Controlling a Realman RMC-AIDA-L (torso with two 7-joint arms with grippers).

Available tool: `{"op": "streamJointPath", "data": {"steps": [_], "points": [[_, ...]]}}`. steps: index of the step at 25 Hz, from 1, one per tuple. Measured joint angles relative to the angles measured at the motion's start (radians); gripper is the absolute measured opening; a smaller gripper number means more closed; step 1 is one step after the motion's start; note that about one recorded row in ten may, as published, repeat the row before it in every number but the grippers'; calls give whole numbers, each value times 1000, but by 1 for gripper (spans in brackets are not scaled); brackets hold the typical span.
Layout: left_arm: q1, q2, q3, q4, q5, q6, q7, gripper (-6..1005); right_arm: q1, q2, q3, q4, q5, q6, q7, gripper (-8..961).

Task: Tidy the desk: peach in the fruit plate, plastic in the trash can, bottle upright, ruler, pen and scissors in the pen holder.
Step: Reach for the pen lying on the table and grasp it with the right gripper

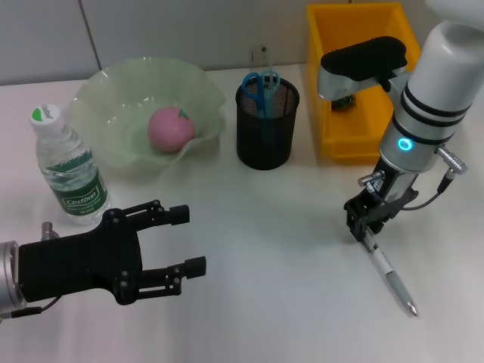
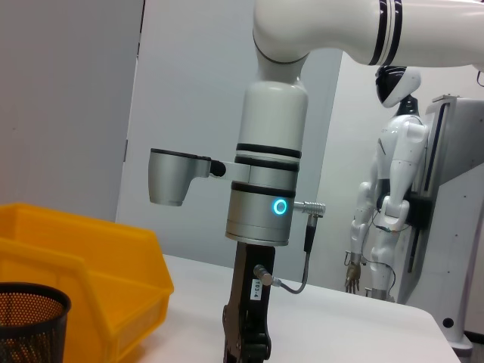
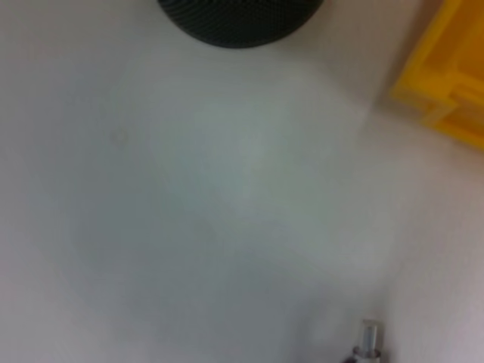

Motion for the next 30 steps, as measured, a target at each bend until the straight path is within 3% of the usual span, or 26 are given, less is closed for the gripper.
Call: {"op": "streamJointPath", "data": {"steps": [30], "points": [[2,0,-2,14,0,11,-3,793,2,4,-25,14,11,9,-1,247]]}}
